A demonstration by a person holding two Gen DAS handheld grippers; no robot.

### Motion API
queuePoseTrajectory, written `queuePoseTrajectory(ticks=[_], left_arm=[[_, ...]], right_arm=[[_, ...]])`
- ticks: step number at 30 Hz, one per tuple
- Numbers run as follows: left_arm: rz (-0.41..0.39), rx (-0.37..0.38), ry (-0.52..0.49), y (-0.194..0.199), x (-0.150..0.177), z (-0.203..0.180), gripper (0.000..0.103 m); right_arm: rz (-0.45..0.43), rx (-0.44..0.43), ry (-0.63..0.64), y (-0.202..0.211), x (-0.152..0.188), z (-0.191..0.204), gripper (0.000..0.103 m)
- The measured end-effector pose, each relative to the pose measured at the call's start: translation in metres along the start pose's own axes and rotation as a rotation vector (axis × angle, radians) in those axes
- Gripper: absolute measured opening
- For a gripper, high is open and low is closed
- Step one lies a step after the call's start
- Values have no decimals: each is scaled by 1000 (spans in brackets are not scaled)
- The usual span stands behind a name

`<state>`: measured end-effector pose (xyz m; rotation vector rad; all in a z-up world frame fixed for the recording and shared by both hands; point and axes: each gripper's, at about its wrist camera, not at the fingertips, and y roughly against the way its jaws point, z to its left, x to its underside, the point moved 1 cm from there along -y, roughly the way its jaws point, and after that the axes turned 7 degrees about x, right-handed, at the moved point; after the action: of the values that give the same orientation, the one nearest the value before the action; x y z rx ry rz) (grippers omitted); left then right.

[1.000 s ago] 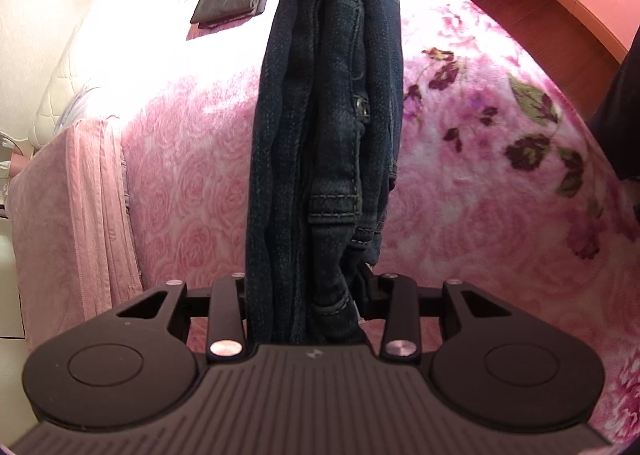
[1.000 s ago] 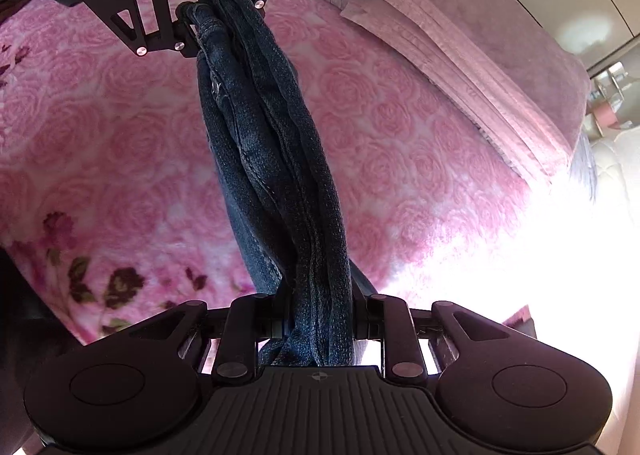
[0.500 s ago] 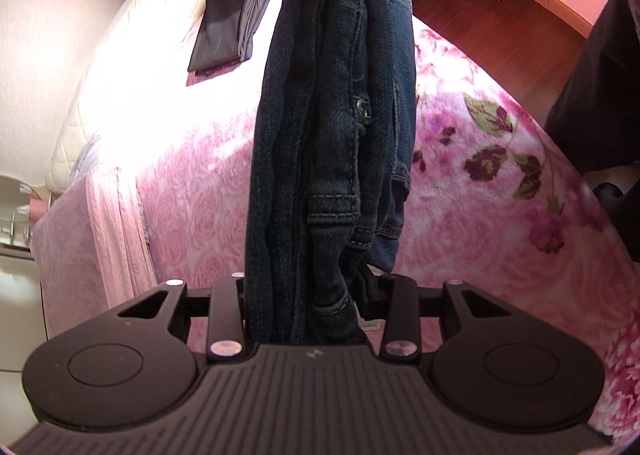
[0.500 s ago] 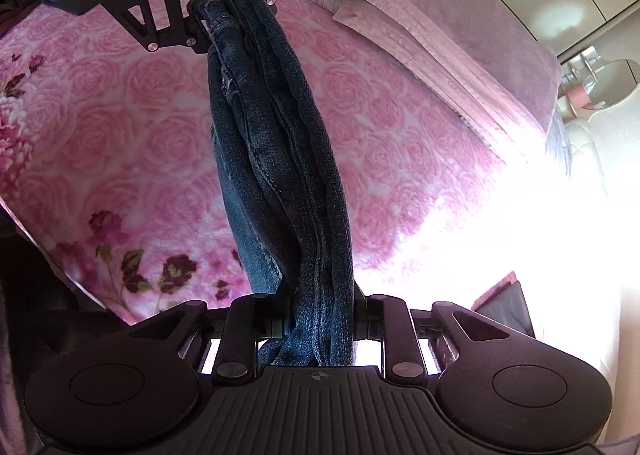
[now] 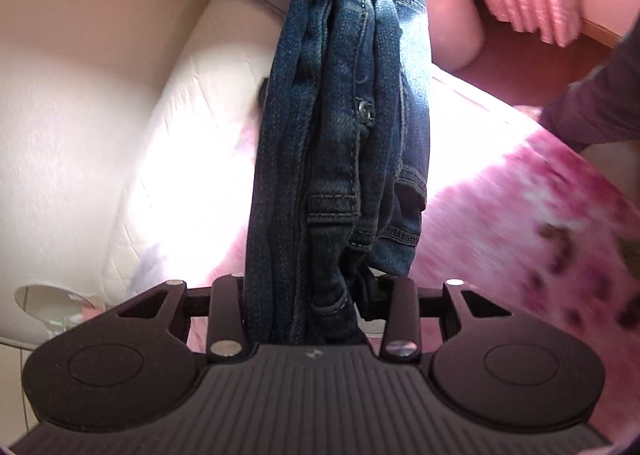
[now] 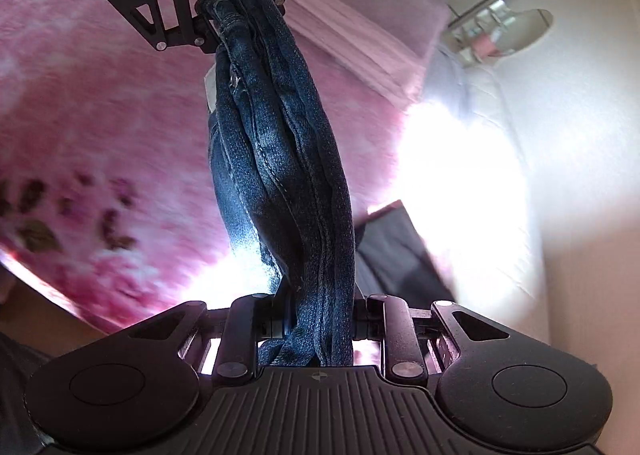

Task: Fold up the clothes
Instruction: 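Lower the jeans onto the black folded garment and open both grippers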

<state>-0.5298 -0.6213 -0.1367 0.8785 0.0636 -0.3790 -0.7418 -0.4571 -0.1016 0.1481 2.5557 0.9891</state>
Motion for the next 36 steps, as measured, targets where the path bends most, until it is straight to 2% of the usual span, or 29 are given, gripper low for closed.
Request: queuePoseTrajectory(ticks=[3, 7, 11, 13, 15, 17, 19, 21, 23, 26, 28, 31, 32, 33, 36], left_arm=[[4, -45, 17, -66, -49, 53, 35], [31, -82, 62, -161, -107, 125, 35], [55, -179, 95, -247, -144, 176, 35], [64, -205, 94, -293, -149, 175, 35], [84, -187, 95, -344, -148, 151, 37], [121, -124, 76, -396, -145, 117, 38], [155, -24, 60, -436, -143, 82, 46], [162, -16, 53, -450, -142, 60, 50], [152, -61, 54, -447, -138, 53, 52], [140, -67, 51, -435, -131, 58, 52], [137, -58, 41, -431, -127, 61, 49], [130, -23, 58, -432, -125, 67, 44], [123, -22, 60, -431, -124, 68, 43], [115, -25, 62, -429, -125, 68, 41], [91, -45, 67, -419, -124, 66, 40]], right_arm=[[-23, 36, 10, -50, 35, -66, 23], [-56, 76, 49, -140, 75, -162, 23], [-100, 142, 98, -224, 107, -240, 23], [-127, 189, 116, -263, 128, -253, 23], [-143, 211, 123, -307, 154, -242, 23], [-125, 181, 126, -357, 180, -212, 24], [-57, 91, 127, -400, 204, -178, 24], [25, -13, 119, -436, 224, -148, 28], [-3, 18, 102, -434, 235, -139, 31], [-13, 36, 84, -424, 248, -142, 37], [-10, 35, 80, -420, 253, -146, 37], [-2, 14, 90, -418, 246, -144, 35], [5, 2, 84, -419, 248, -147, 29], [10, -7, 77, -420, 247, -151, 26], [13, 5, 43, -415, 225, -159, 25]])
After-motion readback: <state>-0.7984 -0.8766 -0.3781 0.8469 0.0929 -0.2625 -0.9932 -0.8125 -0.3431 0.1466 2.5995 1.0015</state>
